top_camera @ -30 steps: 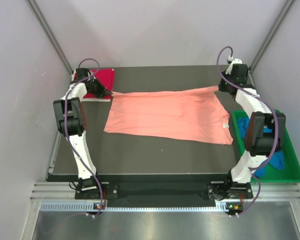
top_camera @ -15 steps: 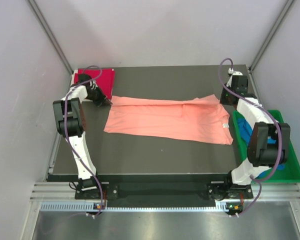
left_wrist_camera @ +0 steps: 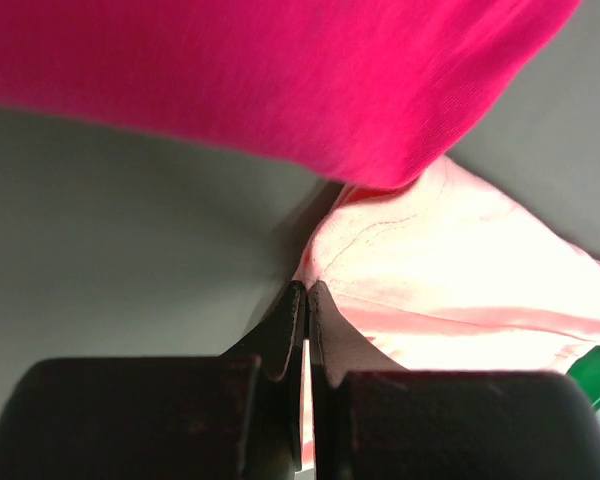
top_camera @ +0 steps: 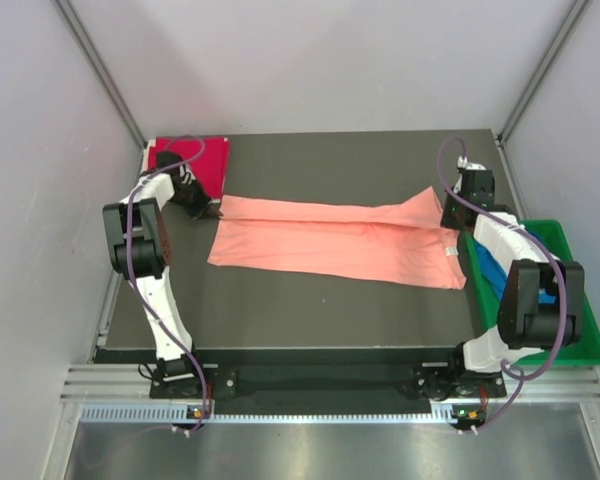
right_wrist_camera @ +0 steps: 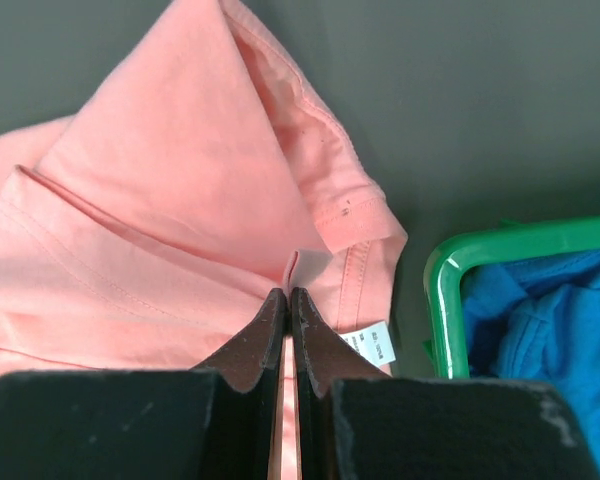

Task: Fold and stack the t-shirts
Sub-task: Fold the tshirt

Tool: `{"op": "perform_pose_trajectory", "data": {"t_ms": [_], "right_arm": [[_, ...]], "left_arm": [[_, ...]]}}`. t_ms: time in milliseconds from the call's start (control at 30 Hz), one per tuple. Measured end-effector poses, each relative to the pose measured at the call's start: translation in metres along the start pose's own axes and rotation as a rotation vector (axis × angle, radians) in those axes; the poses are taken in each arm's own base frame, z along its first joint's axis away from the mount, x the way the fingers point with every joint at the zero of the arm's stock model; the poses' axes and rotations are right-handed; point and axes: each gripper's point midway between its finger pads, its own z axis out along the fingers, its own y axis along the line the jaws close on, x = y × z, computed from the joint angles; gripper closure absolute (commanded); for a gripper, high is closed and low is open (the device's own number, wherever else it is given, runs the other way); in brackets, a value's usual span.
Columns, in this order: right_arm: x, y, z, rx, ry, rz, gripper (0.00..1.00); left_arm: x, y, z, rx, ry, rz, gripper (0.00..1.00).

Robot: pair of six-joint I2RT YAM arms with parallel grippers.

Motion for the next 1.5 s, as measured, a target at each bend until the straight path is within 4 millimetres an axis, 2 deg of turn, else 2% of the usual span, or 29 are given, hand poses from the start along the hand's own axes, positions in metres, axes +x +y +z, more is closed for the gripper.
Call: {"op": "perform_pose_trajectory", "data": {"t_ms": [233, 467, 767, 833, 900, 933, 1033, 1133, 1233, 1367, 1500], "right_arm": [[-0.002, -0.003, -0.009, 0.014, -0.030, 0.009, 1.00], [0.026, -0.007, -0.004, 0.028, 0.019, 0.018, 1.00], [0.036, -0.009, -0.003, 0.034, 0.024, 0.025, 1.00], [0.036, -0.010, -0.003, 0.037, 0.024, 0.026, 0.94], [0.035, -0.010, -0.003, 0.039, 0.019, 0.031, 0.87], [0.035, -0.010, -0.003, 0.042, 0.019, 0.032, 0.81], [0.035, -0.013, -0.004, 0.055, 0.019, 0.033, 0.68], [0.035, -0.013, -0.009, 0.055, 0.024, 0.032, 0.63], [0.021, -0.006, -0.019, 0.021, -0.005, 0.029, 0.61], [-0.007, 0.012, -0.024, -0.079, -0.053, -0.004, 0.60], [-0.020, 0.031, -0.012, -0.184, -0.039, -0.056, 0.59]], "left_arm": [[0.015, 0.009, 0.001, -0.032, 0.021, -0.009, 1.00], [0.019, 0.010, -0.001, -0.053, 0.015, 0.004, 1.00], [0.019, 0.012, -0.002, -0.083, -0.001, 0.025, 1.00], [0.019, 0.012, -0.002, -0.089, -0.003, 0.029, 0.97], [0.019, 0.012, -0.002, -0.090, -0.003, 0.032, 0.87], [0.019, 0.013, -0.002, -0.093, -0.003, 0.034, 0.79], [0.018, 0.017, -0.005, -0.118, -0.013, 0.036, 0.78], [0.015, 0.017, -0.014, -0.144, -0.032, 0.038, 0.75], [0.010, 0.010, -0.031, -0.150, -0.074, 0.040, 0.70], [0.001, -0.015, -0.052, -0.085, -0.137, 0.041, 0.69], [0.003, -0.045, -0.051, 0.016, -0.138, 0.052, 0.69]]}}
